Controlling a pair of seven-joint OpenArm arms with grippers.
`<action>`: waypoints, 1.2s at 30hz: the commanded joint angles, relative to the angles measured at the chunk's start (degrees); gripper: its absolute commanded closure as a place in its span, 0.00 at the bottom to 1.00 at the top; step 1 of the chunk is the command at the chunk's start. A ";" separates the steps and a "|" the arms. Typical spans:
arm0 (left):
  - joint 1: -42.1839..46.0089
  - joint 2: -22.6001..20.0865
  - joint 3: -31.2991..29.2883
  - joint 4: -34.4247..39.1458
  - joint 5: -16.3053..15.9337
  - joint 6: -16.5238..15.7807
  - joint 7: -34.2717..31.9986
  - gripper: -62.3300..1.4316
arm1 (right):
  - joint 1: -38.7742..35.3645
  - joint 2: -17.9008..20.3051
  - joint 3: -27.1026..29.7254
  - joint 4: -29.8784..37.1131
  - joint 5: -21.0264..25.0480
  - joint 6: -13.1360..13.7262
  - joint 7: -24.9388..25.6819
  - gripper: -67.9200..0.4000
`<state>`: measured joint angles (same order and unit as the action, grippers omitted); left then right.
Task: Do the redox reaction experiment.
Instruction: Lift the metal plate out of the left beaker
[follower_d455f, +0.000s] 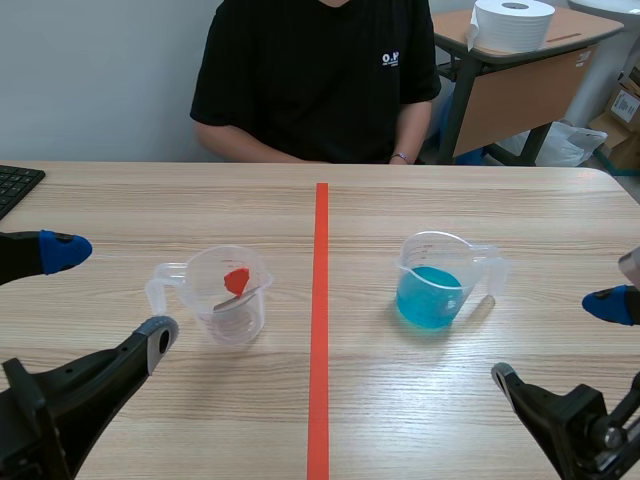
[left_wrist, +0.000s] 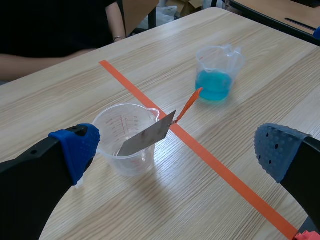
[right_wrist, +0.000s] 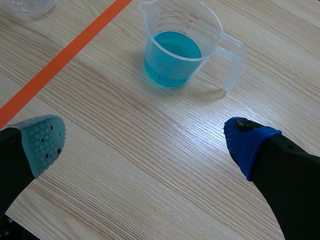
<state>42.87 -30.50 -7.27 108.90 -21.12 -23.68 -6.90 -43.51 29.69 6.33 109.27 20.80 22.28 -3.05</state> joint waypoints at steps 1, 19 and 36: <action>-0.17 0.17 0.17 0.87 -0.46 -0.07 -0.59 0.00 | 0.66 0.28 0.48 0.96 0.35 -0.02 0.85 0.02; 0.70 0.13 0.04 0.20 3.41 0.61 2.38 0.00 | 0.66 0.28 0.48 0.96 0.35 -0.02 3.67 0.02; 17.44 0.17 -7.69 -14.58 5.77 6.60 -1.29 0.00 | 0.66 0.28 0.48 0.96 0.35 0.00 3.67 0.02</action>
<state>60.29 -30.50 -14.83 94.61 -14.85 -16.73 -7.20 -43.51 29.69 6.33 109.27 20.78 22.28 -0.05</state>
